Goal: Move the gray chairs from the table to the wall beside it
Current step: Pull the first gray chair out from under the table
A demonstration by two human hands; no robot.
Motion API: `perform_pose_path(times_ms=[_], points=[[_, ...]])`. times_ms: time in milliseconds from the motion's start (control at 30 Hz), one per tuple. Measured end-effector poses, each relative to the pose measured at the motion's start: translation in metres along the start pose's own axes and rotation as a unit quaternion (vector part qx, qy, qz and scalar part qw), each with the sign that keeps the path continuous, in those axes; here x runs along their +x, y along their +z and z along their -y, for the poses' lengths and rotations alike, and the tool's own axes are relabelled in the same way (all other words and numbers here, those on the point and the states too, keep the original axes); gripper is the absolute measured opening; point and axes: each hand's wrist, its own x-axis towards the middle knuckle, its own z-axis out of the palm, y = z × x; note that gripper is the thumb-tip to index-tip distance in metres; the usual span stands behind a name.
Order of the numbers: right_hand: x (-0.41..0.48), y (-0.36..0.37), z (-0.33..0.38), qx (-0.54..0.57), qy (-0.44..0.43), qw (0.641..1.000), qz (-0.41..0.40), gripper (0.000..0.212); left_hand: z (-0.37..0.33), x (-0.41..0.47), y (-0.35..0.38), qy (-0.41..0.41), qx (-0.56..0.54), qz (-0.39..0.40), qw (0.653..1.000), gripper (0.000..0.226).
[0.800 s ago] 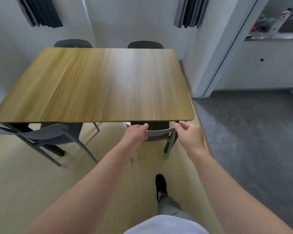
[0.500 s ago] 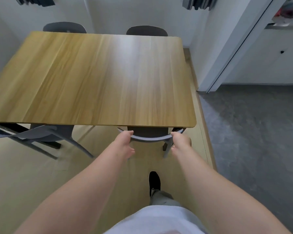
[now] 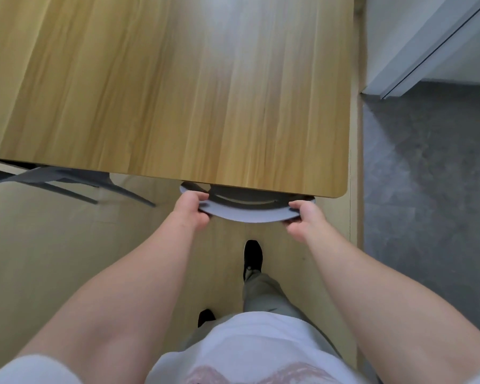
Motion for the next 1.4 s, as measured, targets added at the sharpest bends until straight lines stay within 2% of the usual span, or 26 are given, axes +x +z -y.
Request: perform_pose_path(times_ms=[233,467,700,767,900,1133,1400], points=[[0.017,0.003,0.005,-0.066,-0.002,0.998,0.005,0.015,-0.003,0.03,-0.001,0.008,0.059,-0.035,0.998,0.017],[-0.008,-0.006,0.004,-0.075,-0.05,0.995,0.031,0.01,-0.005,0.013,-0.009,0.054,0.108,0.01,0.993,0.01],[-0.066,-0.005,-0.023,-0.08,-0.1,0.991,0.037,0.016,-0.019,-0.024,-0.04,0.084,0.136,0.035,0.986,0.013],[-0.083,-0.008,-0.037,-0.08,-0.109,0.99,0.036,0.023,-0.021,-0.034,-0.055,0.093,0.144,0.045,0.984,0.013],[-0.112,-0.008,-0.069,-0.089,-0.12,0.988,0.033,0.019,-0.024,-0.05,-0.087,0.106,0.154,0.065,0.98,0.014],[-0.149,-0.009,-0.135,-0.074,-0.152,0.985,0.037,0.029,-0.031,-0.071,-0.15,0.133,0.185,0.095,0.969,0.021],[-0.176,-0.026,-0.199,-0.062,-0.161,0.984,0.039,0.03,-0.021,-0.093,-0.21,0.138,0.201,0.107,0.964,0.022]])
